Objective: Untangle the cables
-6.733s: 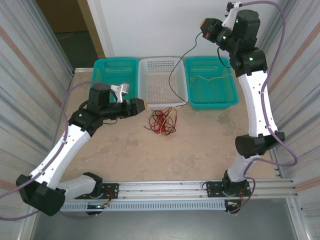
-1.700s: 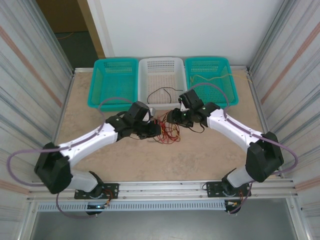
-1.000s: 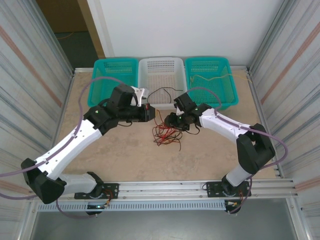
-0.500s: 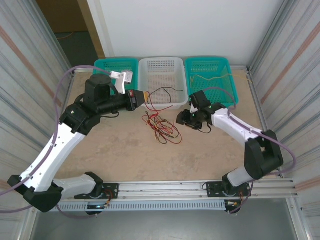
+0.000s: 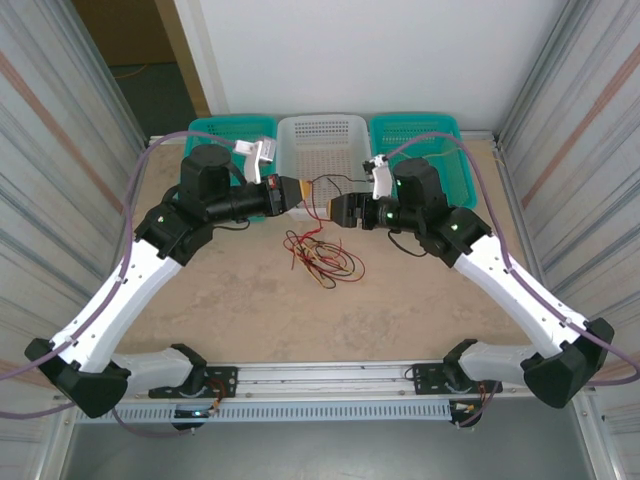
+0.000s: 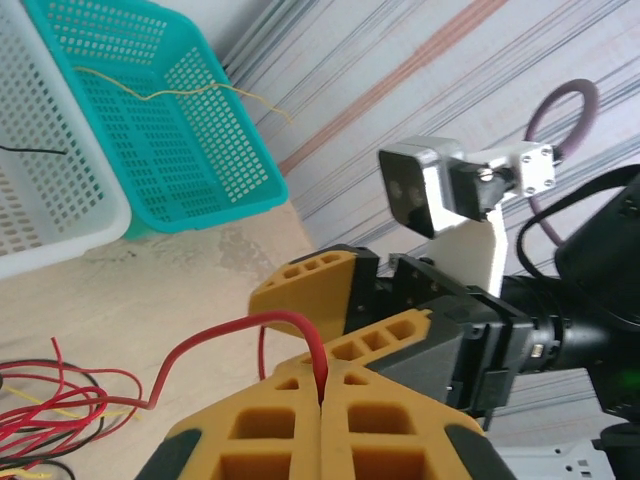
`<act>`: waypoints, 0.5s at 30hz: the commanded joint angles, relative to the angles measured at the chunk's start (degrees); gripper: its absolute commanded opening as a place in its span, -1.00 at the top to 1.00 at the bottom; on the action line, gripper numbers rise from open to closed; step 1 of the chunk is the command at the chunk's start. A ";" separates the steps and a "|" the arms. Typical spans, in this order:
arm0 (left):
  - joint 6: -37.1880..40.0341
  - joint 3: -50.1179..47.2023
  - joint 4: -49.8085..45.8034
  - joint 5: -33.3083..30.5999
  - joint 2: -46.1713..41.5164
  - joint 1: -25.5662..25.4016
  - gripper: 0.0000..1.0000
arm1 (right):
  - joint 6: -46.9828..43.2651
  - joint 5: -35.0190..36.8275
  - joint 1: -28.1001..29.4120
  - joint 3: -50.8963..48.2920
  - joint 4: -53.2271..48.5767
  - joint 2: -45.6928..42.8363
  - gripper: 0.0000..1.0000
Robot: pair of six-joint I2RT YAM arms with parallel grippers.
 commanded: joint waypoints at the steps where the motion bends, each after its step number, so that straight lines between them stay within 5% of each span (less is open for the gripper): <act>1: -1.42 1.52 5.33 3.54 -0.46 0.33 1.00 | -2.26 -4.28 0.61 1.42 1.46 2.44 -0.19; 12: -2.13 3.27 6.46 8.80 1.32 0.34 1.00 | -4.63 -1.09 2.71 4.21 -0.17 6.04 -0.22; 15: -2.28 3.04 7.00 9.40 1.19 0.33 1.00 | -4.60 2.02 2.70 4.88 -0.37 6.94 0.08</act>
